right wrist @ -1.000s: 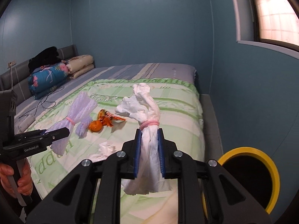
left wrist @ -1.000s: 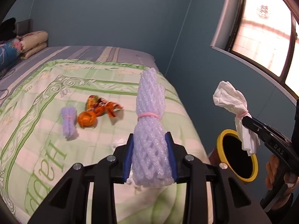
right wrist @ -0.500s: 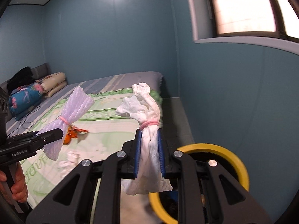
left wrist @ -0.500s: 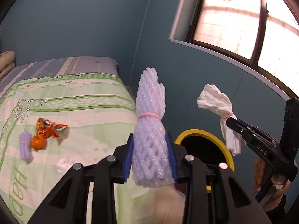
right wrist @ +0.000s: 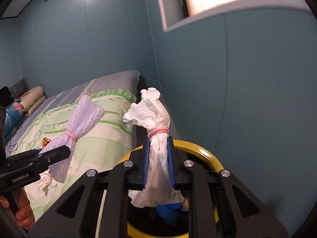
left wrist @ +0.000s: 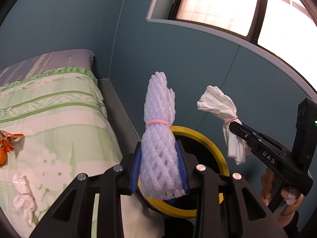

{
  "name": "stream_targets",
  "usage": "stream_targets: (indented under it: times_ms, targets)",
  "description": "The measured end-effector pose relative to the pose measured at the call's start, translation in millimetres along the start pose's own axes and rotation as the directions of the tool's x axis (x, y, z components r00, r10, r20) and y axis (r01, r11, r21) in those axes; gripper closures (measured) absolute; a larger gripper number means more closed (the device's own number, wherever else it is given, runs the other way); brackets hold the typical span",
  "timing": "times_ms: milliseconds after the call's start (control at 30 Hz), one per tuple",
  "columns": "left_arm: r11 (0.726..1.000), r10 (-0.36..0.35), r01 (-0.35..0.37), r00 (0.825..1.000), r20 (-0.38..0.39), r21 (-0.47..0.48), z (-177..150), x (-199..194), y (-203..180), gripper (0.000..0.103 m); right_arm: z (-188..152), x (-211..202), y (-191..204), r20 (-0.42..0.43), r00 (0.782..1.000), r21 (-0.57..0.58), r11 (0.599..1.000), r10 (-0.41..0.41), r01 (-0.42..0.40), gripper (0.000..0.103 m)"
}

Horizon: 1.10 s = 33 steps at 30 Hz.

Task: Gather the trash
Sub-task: 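Carry the mesh sleeve and tissue bundle over the yellow-rimmed bin with both tools, then open both tools to drop the mesh sleeve and tissue bundle into the bin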

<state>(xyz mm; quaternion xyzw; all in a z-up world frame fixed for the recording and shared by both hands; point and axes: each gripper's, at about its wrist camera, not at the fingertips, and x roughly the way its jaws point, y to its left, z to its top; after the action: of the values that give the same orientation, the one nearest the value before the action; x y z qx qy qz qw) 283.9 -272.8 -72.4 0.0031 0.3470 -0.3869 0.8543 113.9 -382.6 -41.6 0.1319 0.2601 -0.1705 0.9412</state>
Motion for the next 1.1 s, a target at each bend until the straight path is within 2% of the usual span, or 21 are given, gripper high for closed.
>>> stream_targets:
  times_ms: [200,433,733,800,833,867,900,933,1100]
  targets:
    - [1.000,-0.025,0.025,0.998,-0.059,0.001,-8.3,35.5,-12.8,0.072,-12.6,20.7,-19.5,-0.046,0.999,0.022,1.000,-0.013,0.014,0.087]
    - [0.999,-0.038,0.035,0.992,-0.122,-0.032,-21.2,68.3,-6.8,0.072,-27.7,44.9,-32.3,-0.104,0.994,0.050,0.998,-0.017,0.022,0.087]
    - [0.998,-0.047,0.038,0.987,-0.153,-0.059,-34.5,85.4,-1.3,0.070,-32.4,67.2,-34.7,-0.142,0.990,0.094,0.995,-0.016,0.029,0.086]
    - [0.998,-0.037,0.029,0.989,-0.146,-0.059,-35.6,85.6,0.1,0.065,-33.5,67.6,-35.2,-0.140,0.990,0.098,0.995,-0.017,0.031,0.085]
    - [0.997,-0.041,0.031,0.989,-0.144,-0.067,-35.9,85.7,1.5,0.061,-34.1,67.9,-35.5,-0.139,0.990,0.100,0.994,-0.020,0.034,0.080]
    - [0.997,-0.042,0.031,0.989,-0.142,-0.076,-35.6,86.7,3.6,0.052,-34.9,67.7,-38.4,-0.139,0.990,0.103,0.994,-0.020,0.034,0.076]
    - [0.996,-0.041,0.029,0.990,-0.135,-0.087,-36.4,85.1,5.5,0.047,-35.6,66.7,-41.5,-0.136,0.991,0.114,0.993,-0.015,0.031,0.065]
    - [0.995,-0.041,0.029,0.991,-0.131,-0.091,-36.6,84.4,7.2,0.046,-36.1,65.1,-44.9,-0.132,0.991,0.126,0.992,-0.011,0.028,0.062]
    - [0.994,-0.035,0.021,0.991,-0.126,-0.106,-36.5,81.8,15.1,0.044,-36.1,62.6,-47.4,-0.132,0.991,0.141,0.989,-0.017,0.036,0.062]
